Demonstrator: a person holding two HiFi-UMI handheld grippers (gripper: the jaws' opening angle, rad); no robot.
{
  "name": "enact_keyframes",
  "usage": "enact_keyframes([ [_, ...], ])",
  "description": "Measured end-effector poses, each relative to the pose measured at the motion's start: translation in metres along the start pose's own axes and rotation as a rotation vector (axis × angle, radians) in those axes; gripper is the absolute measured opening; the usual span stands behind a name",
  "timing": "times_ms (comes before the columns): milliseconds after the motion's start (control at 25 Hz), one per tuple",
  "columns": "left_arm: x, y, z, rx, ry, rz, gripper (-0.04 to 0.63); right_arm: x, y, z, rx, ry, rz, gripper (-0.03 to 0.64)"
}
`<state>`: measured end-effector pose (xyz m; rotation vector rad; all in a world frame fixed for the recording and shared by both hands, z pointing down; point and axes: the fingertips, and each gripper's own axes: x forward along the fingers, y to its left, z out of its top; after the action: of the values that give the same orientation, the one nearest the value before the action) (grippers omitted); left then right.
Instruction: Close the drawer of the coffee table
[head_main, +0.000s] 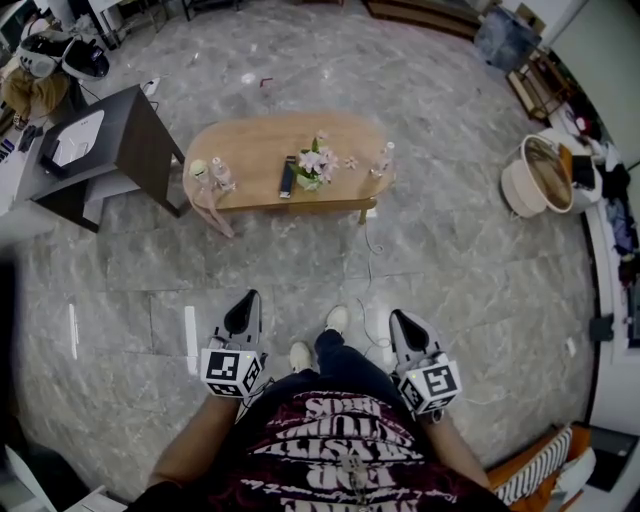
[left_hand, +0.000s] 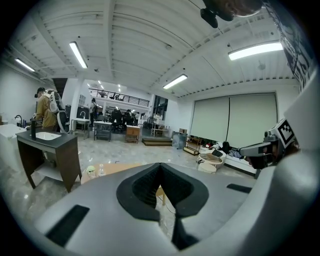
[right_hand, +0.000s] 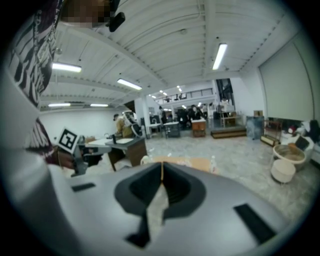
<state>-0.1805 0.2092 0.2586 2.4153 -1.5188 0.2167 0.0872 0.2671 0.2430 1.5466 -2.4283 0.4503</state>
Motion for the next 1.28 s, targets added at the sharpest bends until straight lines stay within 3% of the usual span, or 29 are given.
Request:
enact_keyframes([
  [360, 0.056, -0.01, 0.009, 0.016, 0.04, 0.004, 0.023, 0.033, -0.055, 0.018, 0.017, -0.003, 0.001, 0.035],
  [840, 0.129, -0.024, 0.07, 0.087, 0.011, 0.062, 0.023, 0.082, -0.149, 0.066, 0.098, -0.094, 0.042, 0.035],
  [1280, 0.128, -0.006, 0.052, 0.071, 0.091, 0.104, 0.023, 0.096, -0.183, 0.024, 0.212, -0.024, 0.005, 0.035],
])
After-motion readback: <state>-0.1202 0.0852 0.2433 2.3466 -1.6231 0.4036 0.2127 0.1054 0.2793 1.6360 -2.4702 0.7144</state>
